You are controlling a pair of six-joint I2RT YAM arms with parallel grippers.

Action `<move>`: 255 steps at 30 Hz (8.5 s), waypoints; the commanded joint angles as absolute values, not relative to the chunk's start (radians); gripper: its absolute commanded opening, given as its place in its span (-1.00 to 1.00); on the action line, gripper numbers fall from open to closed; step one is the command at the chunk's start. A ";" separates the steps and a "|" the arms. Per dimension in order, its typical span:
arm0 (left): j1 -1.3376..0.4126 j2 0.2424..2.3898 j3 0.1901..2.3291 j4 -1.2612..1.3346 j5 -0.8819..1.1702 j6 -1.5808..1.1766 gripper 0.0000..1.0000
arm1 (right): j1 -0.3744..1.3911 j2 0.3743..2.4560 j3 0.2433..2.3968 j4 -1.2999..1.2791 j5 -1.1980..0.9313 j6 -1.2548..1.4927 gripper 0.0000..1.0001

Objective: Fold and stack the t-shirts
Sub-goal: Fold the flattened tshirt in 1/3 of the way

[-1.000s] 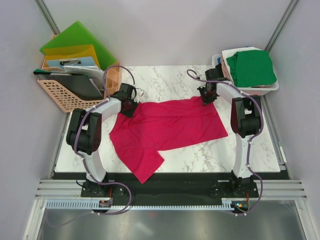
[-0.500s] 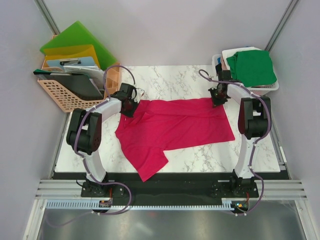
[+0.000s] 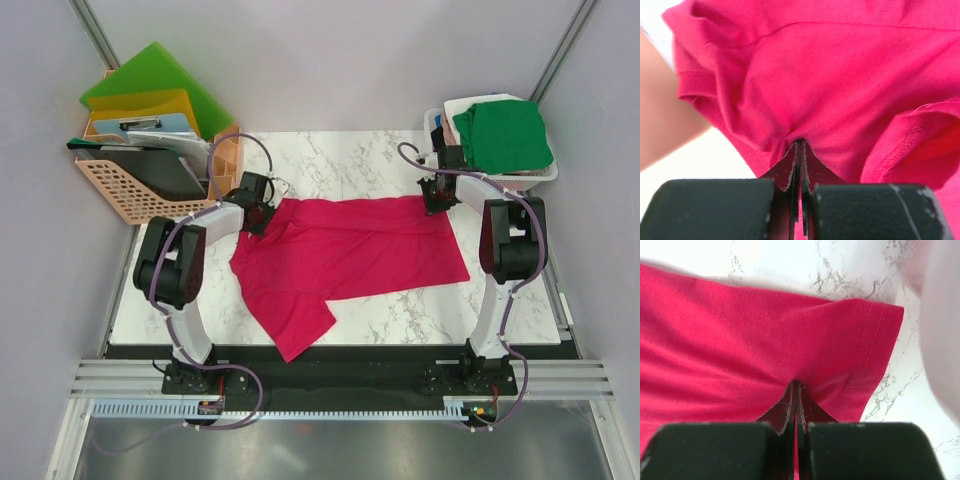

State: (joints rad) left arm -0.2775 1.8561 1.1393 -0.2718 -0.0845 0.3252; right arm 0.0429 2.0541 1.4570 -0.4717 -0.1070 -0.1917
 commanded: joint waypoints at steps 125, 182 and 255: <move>-0.754 1.029 0.595 -0.258 -0.109 0.499 0.40 | -0.025 1.531 1.169 -0.847 -0.226 -0.362 0.22; -0.106 0.752 0.637 -0.028 -0.270 0.600 0.60 | 0.479 2.539 2.084 -0.512 -0.097 -0.130 0.33; -0.860 1.092 0.738 -0.477 0.022 0.396 0.58 | 0.123 1.778 1.364 -0.844 -0.192 -0.184 0.52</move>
State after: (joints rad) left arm -0.7914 1.1294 0.7914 -0.6292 0.2565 0.4191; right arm 0.1207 1.7691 1.3174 -0.8352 -0.1188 -0.1879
